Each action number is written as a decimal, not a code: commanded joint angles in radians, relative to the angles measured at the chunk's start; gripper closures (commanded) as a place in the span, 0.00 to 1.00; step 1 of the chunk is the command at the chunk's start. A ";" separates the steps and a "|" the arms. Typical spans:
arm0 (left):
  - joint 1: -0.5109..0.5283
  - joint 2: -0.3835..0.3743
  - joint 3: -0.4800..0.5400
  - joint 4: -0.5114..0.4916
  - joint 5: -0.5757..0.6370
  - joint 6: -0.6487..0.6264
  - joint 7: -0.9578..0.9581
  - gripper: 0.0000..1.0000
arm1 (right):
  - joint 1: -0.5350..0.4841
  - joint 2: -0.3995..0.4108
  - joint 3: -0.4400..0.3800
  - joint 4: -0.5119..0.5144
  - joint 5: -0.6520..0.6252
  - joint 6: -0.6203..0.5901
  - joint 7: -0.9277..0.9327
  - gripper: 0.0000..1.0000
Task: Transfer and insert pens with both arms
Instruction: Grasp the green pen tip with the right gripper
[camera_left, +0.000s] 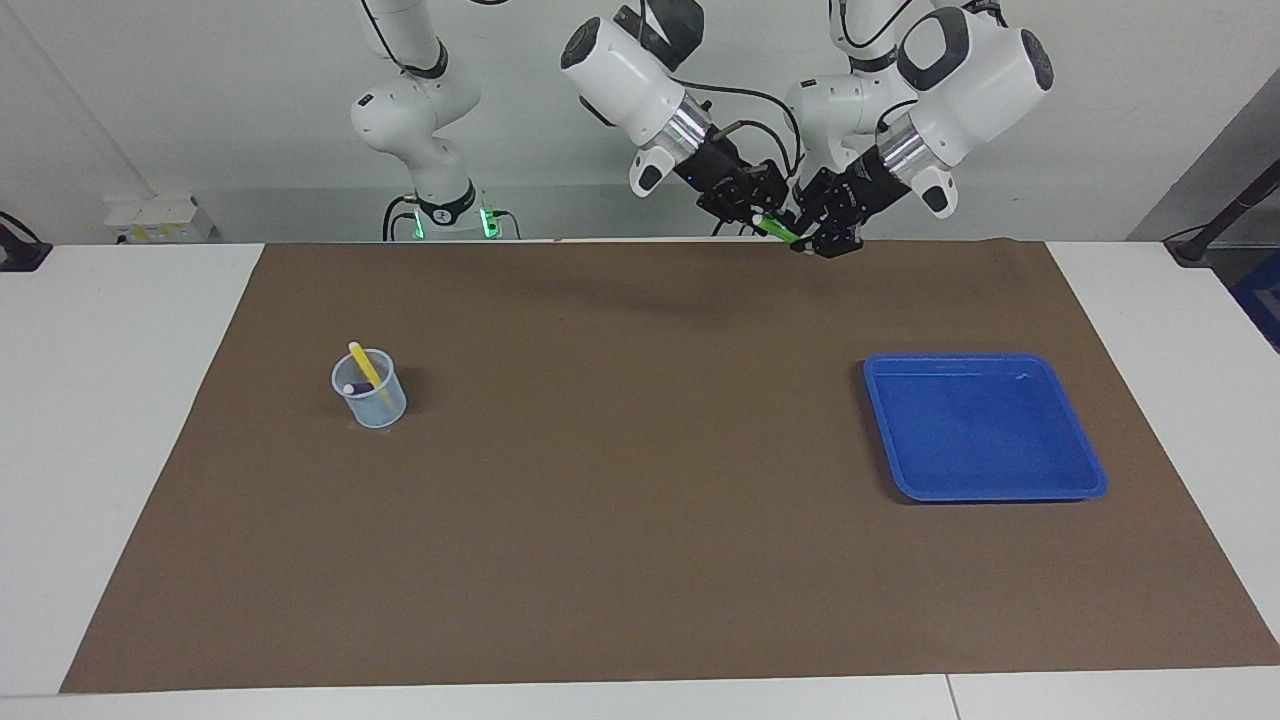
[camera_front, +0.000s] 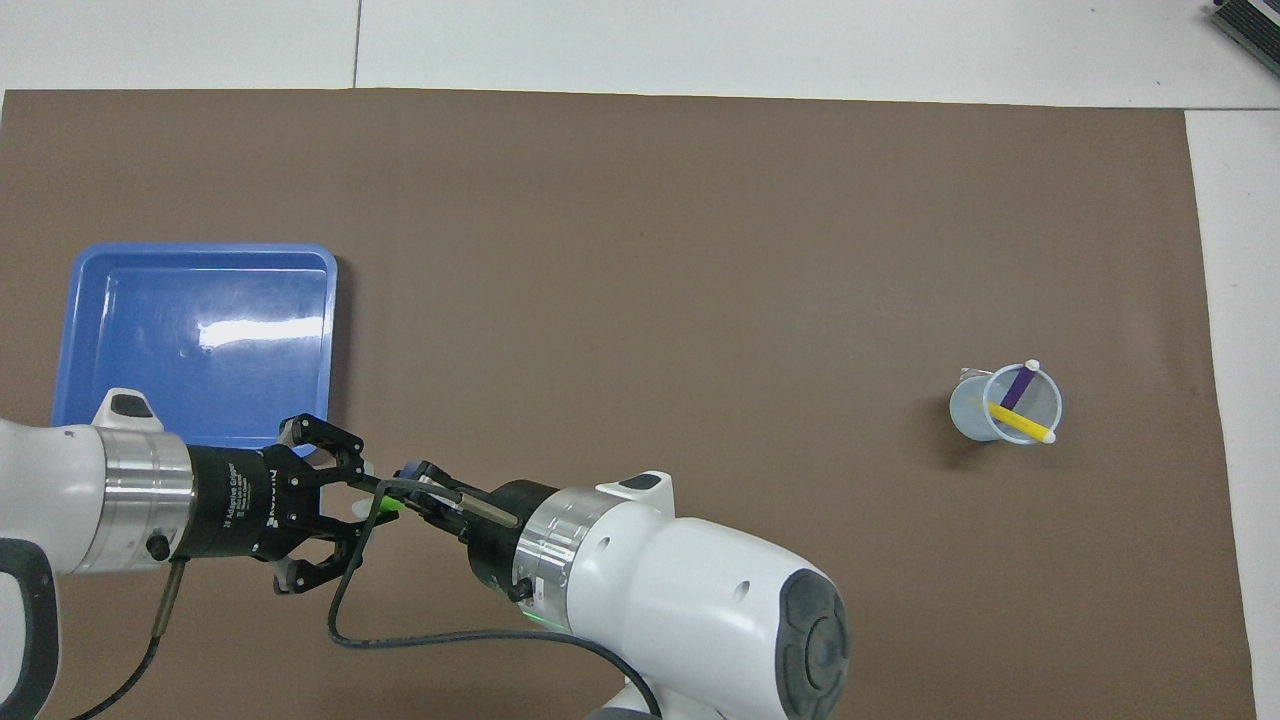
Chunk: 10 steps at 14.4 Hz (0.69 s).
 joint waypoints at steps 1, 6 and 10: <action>-0.011 -0.037 0.002 -0.030 -0.014 0.010 -0.018 1.00 | -0.003 0.000 0.002 -0.008 0.025 0.021 -0.032 0.91; -0.011 -0.039 0.002 -0.030 -0.014 0.005 -0.018 1.00 | -0.014 0.000 0.002 -0.008 0.025 0.021 -0.027 1.00; -0.025 -0.039 -0.002 -0.030 -0.009 0.007 0.005 0.64 | -0.016 0.002 0.002 -0.007 0.025 0.021 -0.027 1.00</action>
